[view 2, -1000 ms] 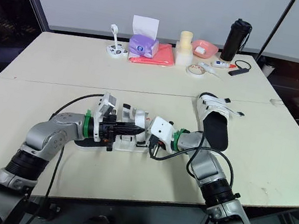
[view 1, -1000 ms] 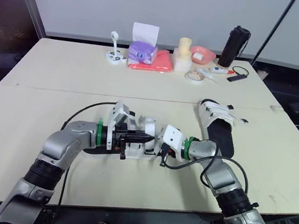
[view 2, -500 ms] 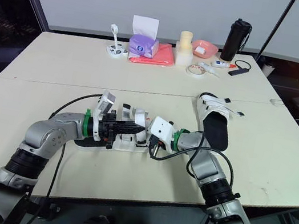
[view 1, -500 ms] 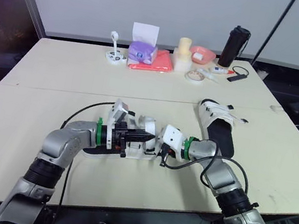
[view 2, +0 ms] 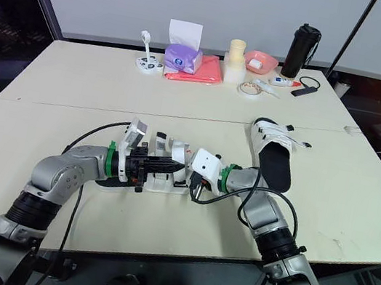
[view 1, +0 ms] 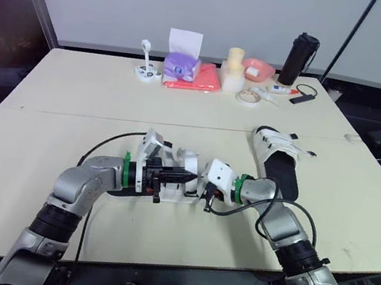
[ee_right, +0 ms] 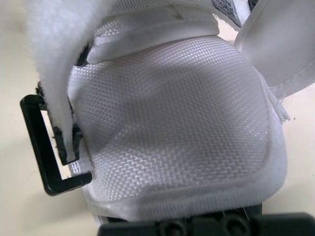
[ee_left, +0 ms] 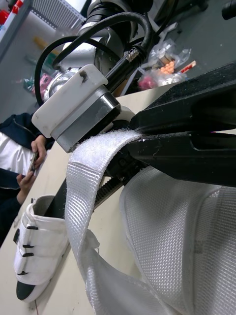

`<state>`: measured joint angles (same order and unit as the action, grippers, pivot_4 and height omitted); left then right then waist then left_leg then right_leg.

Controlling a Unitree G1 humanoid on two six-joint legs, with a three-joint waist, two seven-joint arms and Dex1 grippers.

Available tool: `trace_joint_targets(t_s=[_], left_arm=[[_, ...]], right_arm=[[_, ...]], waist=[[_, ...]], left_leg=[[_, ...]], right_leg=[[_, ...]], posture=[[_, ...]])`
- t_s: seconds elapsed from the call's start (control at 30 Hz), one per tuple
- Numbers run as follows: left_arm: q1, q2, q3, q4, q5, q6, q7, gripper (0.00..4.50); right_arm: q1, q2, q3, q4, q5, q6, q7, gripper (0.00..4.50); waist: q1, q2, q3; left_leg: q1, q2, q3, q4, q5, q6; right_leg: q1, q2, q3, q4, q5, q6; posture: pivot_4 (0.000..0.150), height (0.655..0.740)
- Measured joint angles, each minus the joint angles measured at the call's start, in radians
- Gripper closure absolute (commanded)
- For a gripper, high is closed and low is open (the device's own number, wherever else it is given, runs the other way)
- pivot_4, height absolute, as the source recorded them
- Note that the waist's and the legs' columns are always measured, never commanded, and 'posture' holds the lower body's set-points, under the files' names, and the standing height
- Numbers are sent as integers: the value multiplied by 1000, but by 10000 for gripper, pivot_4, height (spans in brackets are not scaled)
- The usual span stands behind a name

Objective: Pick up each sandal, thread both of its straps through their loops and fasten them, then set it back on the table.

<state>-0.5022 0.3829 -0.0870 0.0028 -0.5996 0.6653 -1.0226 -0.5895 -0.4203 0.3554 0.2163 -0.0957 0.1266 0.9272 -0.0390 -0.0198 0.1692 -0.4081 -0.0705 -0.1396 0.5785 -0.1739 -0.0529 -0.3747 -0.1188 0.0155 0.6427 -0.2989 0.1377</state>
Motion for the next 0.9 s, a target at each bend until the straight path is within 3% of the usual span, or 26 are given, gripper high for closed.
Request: trace_joint_targets(t_s=[0.57,0.9], left_arm=[[2,-11,-17,-3,6,10,-1,44632],[-17,8,-53,112,133,-187,-55,44632]], right_arm=[[6,-2,-1,-16,-1,15,-1,45000],[8,-5,-2,-21,-1,17,-1,45000]], waist=[[0,0,0],[2,0,0]], left_leg=[[0,0,0,-1,0,0],[0,0,0,-1,0,0]], right_leg=[[0,0,0,-3,0,0],[1,0,0,-4,0,0]], posture=[[1500,7400],[1500,7400]])
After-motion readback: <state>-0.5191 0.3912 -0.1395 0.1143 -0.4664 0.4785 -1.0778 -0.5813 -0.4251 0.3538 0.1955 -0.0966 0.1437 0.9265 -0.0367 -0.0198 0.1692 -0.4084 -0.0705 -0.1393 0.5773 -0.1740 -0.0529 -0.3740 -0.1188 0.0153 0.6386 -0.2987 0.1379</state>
